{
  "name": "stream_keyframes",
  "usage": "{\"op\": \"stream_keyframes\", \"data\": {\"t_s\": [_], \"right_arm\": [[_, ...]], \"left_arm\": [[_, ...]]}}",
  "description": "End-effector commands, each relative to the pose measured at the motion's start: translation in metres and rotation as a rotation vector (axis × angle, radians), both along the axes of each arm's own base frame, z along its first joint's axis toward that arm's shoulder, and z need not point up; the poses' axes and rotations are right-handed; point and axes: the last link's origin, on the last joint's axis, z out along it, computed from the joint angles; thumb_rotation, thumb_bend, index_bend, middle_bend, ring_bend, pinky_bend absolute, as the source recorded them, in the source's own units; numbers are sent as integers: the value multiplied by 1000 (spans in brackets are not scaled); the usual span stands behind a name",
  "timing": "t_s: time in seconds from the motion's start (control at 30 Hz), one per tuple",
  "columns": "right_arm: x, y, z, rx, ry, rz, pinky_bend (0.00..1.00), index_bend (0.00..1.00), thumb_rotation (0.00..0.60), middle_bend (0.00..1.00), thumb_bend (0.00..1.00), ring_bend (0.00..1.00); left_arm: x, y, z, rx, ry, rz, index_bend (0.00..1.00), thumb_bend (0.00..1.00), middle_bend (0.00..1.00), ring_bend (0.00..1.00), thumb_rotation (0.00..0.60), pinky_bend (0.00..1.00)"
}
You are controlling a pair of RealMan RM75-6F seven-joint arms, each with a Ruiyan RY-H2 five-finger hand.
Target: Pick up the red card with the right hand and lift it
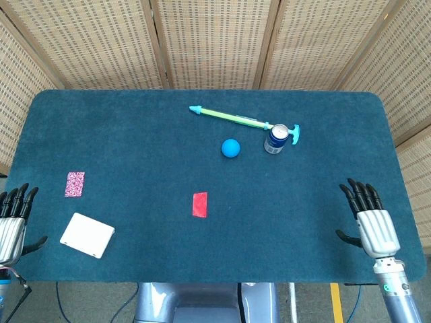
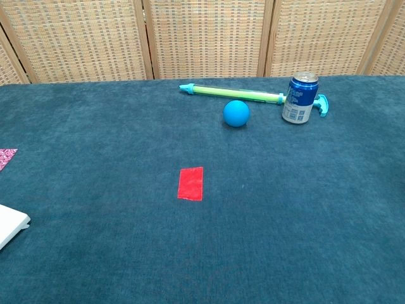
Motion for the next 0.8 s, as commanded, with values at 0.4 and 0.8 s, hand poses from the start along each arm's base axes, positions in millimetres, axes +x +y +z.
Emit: {"op": "stream_keyframes", "data": {"t_s": [0.4,0.8], "right_arm": [[114,-48,-88,197,-178,161,0,23,600,0,132,0],[158,-50,-156,290,-209,153,0,32,600,0,163,0]], "left_arm": [[-8,6,1,7,-2,30,0,93,0,0,600,26],[-9,7,-5,-17,-1,29,0,95,0,0,600,26]]}}
